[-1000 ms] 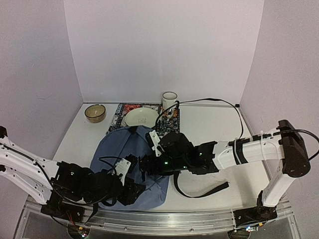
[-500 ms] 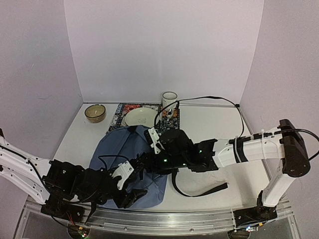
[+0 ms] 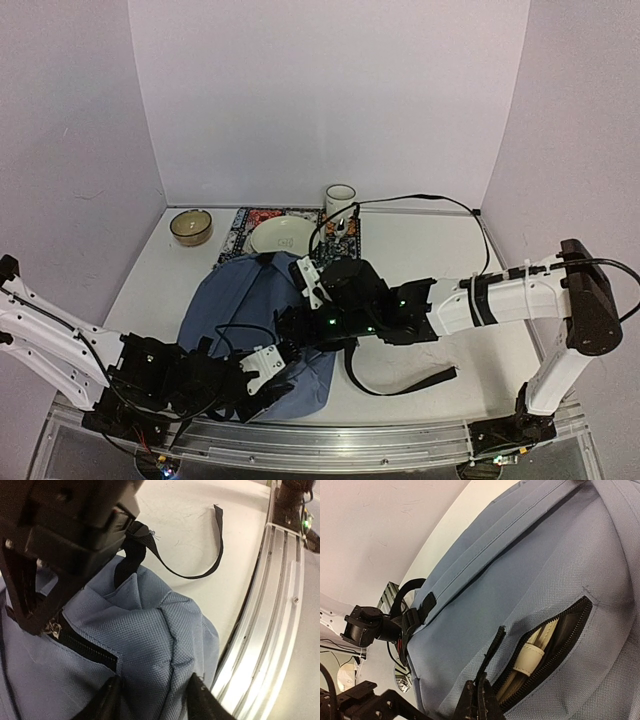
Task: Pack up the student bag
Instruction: Hold the pocket on the back of the student bag, then zip the pocket on the back of the student bag.
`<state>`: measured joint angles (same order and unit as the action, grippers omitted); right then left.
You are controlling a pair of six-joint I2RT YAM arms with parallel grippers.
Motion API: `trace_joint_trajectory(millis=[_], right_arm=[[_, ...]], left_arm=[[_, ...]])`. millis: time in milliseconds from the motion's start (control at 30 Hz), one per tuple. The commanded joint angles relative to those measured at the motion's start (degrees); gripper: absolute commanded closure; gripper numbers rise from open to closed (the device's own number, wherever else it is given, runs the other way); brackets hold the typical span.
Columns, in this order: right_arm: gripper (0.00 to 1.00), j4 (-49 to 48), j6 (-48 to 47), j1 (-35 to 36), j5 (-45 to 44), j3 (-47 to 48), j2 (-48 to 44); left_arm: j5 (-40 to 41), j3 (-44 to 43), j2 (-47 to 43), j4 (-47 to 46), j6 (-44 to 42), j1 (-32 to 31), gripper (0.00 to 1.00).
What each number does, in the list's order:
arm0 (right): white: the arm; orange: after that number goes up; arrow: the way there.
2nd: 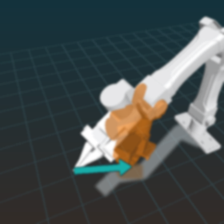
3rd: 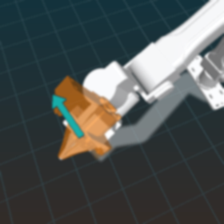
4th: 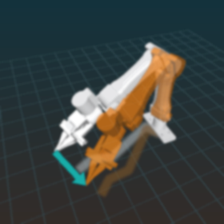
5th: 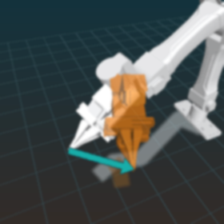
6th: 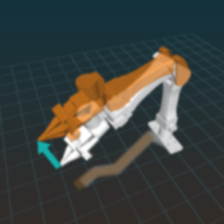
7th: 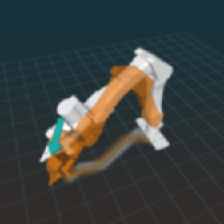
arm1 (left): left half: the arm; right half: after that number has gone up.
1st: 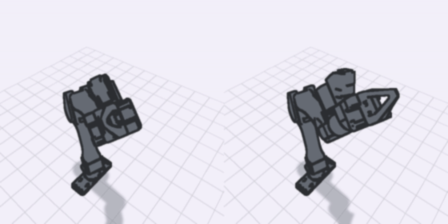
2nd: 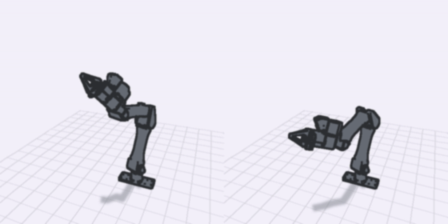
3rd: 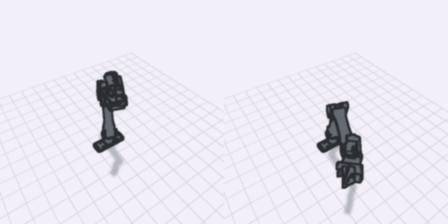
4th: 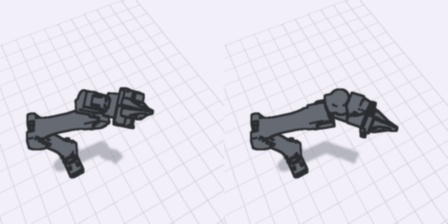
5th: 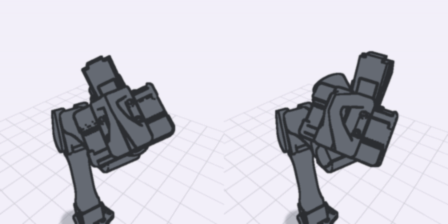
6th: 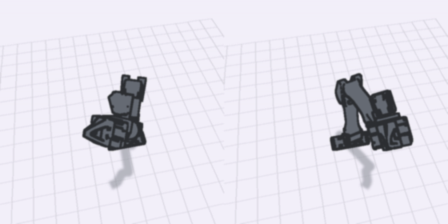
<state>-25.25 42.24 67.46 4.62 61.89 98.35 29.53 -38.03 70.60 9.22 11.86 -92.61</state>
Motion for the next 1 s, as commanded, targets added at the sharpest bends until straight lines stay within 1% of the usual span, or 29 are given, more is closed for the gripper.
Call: trace_joint_trajectory(millis=[0, 33, 100, 167, 200, 367, 533, 800, 967], right_arm=[[1.00, -5.62, 0.14, -0.83, -1.69, 4.65, -2.79], [1.00, -5.59, 0.05, -0.84, -1.91, 4.81, -2.69], [1.00, -5.47, -0.06, -0.84, -2.46, 5.11, -2.40], [1.00, -4.91, -0.26, -0.84, -3.75, 5.50, -2.28], [1.00, -4.44, -0.52, -0.87, -4.85, 5.77, -2.28], [1.00, -1.48, -3.31, -1.80, -12.00, 7.63, -1.80], [1.00, -1.25, -4.33, -5.04, -14.32, 8.86, -0.73], [1.00, -1.21, -7.71, -10.30, -12.50, 12.66, 3.08], [1.00, -1.20, -8.24, -11.04, -7.89, 13.84, 3.95]], left_arm=[[-1.41, -0.12, 0.05, -4.08, -1.74, -0.21, 0.69], [-2.09, -0.13, -0.10, -4.25, -1.56, -0.21, 0.78], [-3.65, -0.16, -0.20, -4.17, -1.17, -0.29, 0.91], [-5.29, -0.16, -0.52, -4.15, -0.24, -0.75, 0.98], [-6.38, 0.01, -0.78, -4.19, 0.44, -1.14, 1.00], [-9.30, 0.66, -0.03, -4.12, 2.80, -3.90, 1.00], [-8.83, 0.57, 0.38, -4.07, 4.99, -7.21, 1.00], [-7.18, 0.95, -2.66, -4.08, 6.04, -8.20, 1.00], [-6.61, 0.10, -2.33, -4.17, 5.92, -8.21, 1.00]])
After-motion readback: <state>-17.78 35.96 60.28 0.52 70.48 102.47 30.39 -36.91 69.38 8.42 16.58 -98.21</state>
